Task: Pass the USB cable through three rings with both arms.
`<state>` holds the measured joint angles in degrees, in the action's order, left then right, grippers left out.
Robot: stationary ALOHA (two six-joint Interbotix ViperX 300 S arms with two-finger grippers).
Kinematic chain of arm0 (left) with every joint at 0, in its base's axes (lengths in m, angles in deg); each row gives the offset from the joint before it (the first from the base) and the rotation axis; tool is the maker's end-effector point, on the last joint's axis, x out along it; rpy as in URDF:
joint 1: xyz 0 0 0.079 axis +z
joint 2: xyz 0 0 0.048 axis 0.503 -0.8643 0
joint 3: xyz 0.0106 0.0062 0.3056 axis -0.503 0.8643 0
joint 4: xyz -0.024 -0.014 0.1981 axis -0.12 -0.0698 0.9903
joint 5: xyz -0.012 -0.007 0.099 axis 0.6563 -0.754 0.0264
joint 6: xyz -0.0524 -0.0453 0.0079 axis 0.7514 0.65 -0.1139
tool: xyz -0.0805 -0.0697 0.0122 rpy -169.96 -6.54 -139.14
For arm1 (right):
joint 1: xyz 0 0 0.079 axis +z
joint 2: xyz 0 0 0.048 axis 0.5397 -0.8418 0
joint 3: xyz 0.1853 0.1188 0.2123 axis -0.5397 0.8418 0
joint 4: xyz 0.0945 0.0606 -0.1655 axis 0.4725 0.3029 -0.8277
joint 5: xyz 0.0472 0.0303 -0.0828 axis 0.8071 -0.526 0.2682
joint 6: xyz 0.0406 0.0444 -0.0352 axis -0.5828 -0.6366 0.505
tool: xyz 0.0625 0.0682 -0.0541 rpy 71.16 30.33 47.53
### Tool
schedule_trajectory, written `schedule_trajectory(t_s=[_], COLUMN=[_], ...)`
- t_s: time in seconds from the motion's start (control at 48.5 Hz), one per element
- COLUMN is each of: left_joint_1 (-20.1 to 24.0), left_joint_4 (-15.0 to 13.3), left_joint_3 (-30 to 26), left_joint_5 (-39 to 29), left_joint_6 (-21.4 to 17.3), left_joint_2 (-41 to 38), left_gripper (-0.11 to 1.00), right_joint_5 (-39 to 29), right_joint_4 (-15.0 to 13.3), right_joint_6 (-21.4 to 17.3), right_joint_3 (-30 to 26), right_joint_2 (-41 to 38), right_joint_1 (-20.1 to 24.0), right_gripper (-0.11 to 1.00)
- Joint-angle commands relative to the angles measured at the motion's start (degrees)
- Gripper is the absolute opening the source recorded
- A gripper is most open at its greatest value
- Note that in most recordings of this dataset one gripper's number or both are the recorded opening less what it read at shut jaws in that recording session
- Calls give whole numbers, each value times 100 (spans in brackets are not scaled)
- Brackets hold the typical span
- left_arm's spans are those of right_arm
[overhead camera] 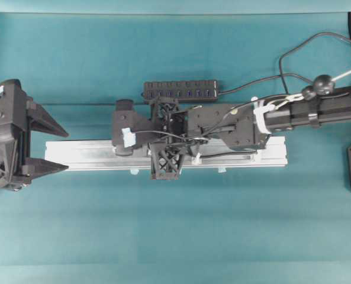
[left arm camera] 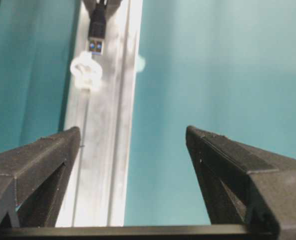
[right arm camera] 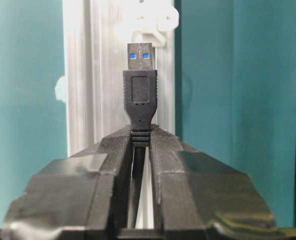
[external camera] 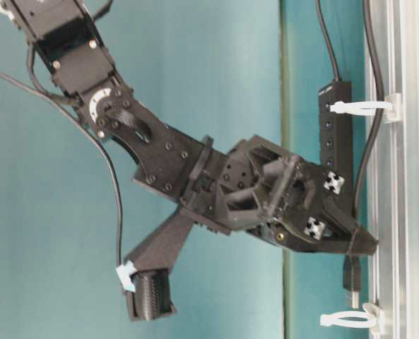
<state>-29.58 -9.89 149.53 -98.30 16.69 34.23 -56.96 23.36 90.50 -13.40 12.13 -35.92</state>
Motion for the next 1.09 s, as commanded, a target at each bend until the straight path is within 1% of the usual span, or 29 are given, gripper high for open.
schedule_trajectory(t_s=[0.0,0.433,0.886,1.072], left_joint_1=[-9,-9,44,53], left_joint_4=[9,9,9,9], left_joint_3=[-53,62,88,88], left_joint_5=[18,18,35,53], left_joint_6=[0,35,18,35], left_joint_2=[18,62,44,26], left_gripper=[94,94,93,93], right_joint_5=[0,0,26,9], right_joint_4=[-18,-9,-9,0], right_joint_6=[53,53,62,62], right_joint_3=[-132,-413,-536,-756], right_joint_2=[-9,-202,-316,-448], right_joint_1=[-35,-97,-88,-35], right_gripper=[-7,-7,-7,-7])
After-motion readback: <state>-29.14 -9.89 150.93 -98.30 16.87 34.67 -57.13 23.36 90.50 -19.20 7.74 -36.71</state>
